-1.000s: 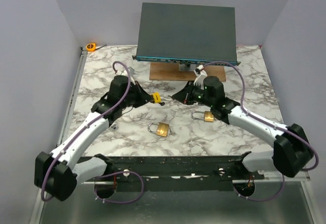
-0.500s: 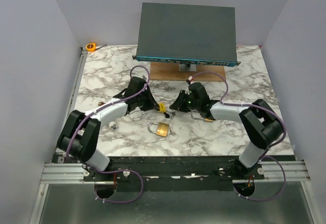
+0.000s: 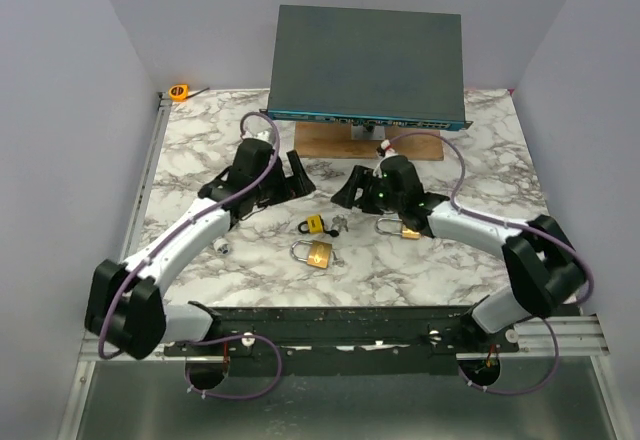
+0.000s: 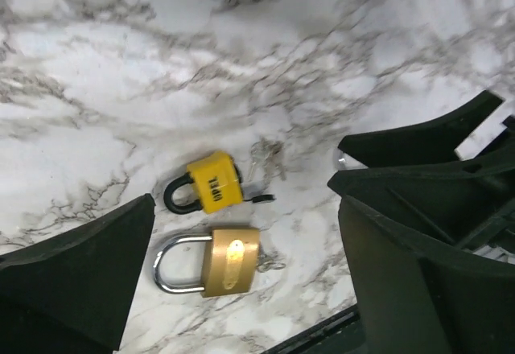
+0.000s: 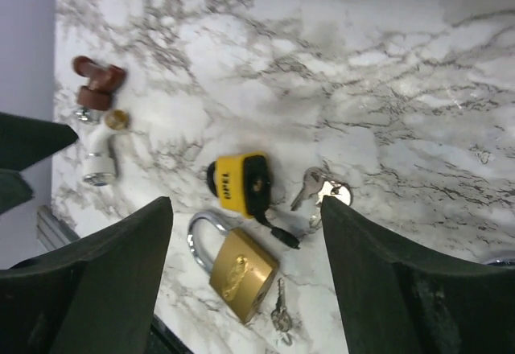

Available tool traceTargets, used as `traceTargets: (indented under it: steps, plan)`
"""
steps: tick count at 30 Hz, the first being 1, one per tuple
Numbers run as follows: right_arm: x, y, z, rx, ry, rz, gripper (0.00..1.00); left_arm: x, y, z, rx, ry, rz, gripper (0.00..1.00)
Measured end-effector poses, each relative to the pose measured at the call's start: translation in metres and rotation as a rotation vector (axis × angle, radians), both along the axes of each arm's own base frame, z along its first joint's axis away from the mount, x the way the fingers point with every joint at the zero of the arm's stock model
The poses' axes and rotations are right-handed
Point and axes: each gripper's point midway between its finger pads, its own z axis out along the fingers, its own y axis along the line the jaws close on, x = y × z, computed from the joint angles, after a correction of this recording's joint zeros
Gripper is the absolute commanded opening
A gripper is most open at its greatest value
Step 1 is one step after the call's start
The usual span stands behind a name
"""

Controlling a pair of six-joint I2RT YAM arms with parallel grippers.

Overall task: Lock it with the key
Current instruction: Reset both arms

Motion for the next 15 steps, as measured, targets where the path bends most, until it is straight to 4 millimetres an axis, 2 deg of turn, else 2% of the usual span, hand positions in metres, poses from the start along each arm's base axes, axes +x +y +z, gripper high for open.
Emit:
traceTargets:
  steps: [4,7,9,11,15]
  plan:
    - [-0.003,-0.008,0.052,0.040,-0.100,-0.010,0.82,-0.005,0.002,0.064,0.000,-0.172,-0.025,0.98]
    - [-0.008,-0.015,0.090,0.074,-0.173,-0.019,0.87,-0.024,0.000,0.112,0.001,-0.308,-0.086,0.98]
    - [-0.013,-0.021,0.118,0.096,-0.224,-0.028,0.88,-0.037,0.000,0.134,0.001,-0.369,-0.122,0.98]
    - [-0.017,-0.027,0.143,0.118,-0.270,-0.039,0.97,-0.049,0.006,0.156,0.009,-0.425,-0.143,0.98]
    - [-0.026,-0.040,0.191,0.166,-0.374,-0.064,1.00,-0.057,0.021,0.180,0.055,-0.476,-0.139,0.99]
